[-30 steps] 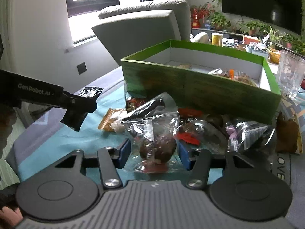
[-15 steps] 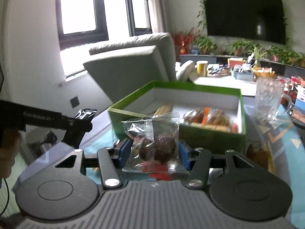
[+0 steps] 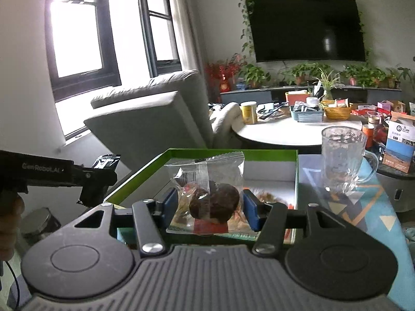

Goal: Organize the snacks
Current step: 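Place the round-snack bag in the box with the right tool while the left tool drops the bar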

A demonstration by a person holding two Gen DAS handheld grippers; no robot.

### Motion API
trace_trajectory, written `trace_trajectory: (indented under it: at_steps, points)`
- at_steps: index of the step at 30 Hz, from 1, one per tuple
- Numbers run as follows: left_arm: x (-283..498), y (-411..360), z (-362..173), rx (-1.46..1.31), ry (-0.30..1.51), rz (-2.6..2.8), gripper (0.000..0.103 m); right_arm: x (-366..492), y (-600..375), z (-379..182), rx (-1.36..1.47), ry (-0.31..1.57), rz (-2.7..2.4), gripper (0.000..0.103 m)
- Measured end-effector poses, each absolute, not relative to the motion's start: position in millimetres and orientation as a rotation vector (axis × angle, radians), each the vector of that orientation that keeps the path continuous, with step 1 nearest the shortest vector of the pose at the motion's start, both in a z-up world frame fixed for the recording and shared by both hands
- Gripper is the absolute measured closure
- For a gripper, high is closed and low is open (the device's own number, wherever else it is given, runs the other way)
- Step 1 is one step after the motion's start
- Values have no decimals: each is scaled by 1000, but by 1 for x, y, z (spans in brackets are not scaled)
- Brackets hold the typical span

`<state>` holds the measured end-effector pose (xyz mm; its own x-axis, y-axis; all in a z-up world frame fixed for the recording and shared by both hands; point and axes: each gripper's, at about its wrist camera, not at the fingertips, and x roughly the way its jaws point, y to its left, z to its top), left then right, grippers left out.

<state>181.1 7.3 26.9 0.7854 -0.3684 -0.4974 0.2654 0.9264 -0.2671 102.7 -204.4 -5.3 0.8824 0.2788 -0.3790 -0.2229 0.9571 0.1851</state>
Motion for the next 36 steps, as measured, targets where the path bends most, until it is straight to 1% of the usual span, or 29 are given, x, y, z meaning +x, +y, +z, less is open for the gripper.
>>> trace_trajectory:
  at_steps: [15,36]
  points:
    - [241,-17,6,-159,634,-335,80,154,-213,-18,150,437,194,45]
    - [276,-41,-29,-106,755,-349,78,192,-216,-39,146,528,157,45]
